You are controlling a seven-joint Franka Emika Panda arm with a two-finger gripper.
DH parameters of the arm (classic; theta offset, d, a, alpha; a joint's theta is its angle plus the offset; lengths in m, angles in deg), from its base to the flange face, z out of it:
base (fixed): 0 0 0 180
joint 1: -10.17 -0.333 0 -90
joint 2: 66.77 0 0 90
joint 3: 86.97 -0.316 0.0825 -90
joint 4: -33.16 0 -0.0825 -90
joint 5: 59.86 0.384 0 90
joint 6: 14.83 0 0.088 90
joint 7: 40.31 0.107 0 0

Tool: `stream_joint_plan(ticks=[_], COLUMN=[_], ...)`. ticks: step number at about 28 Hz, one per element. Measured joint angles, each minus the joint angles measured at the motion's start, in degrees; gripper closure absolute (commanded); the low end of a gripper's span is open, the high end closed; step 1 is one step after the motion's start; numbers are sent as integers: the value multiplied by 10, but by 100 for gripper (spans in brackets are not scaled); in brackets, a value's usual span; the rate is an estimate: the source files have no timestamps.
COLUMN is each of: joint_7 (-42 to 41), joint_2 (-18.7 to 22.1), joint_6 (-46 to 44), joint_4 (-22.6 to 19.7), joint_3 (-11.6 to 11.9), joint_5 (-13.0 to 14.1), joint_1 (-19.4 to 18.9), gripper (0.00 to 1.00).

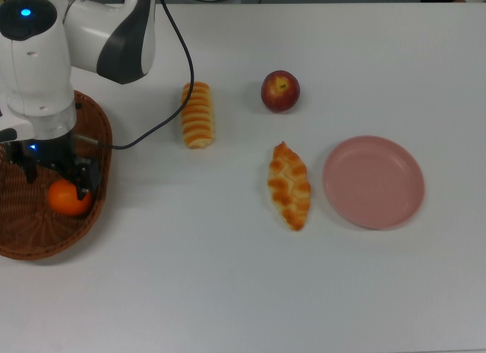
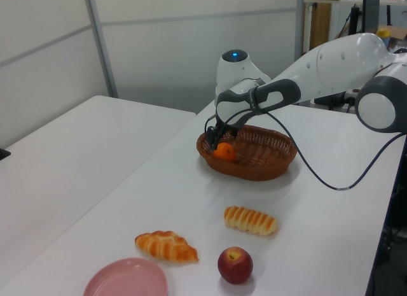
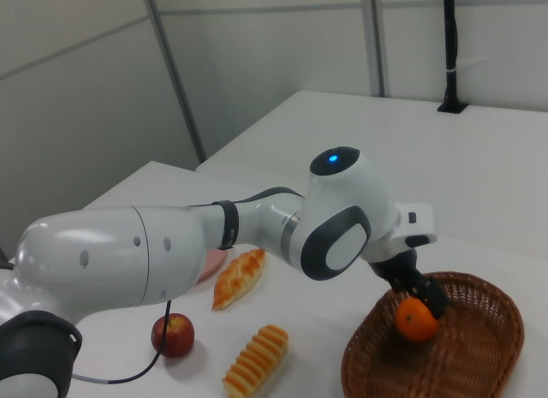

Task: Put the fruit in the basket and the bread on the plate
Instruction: 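Move to the striped bread roll and grasp it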

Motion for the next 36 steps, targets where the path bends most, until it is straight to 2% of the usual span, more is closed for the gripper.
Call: stream_joint_plan(ticks=[3,6,10,16,25,32,36], joint_7=[0,0,0,-5,-53,-61,-61], joint_2=[5,18,36,59,68,67,71], joint_6=[0,-9,-57,-193,-374,-390,-363], joint_4=[4,5,5,3,-9,-55,-91], joint_3=[0,-3,-7,-8,-8,-24,-35], joint_5=[1,14,33,34,43,46,46], joint_1=[0,-3,-28,-70,-87,-89,-97], gripper=[0,0,0,0,0,0,0])
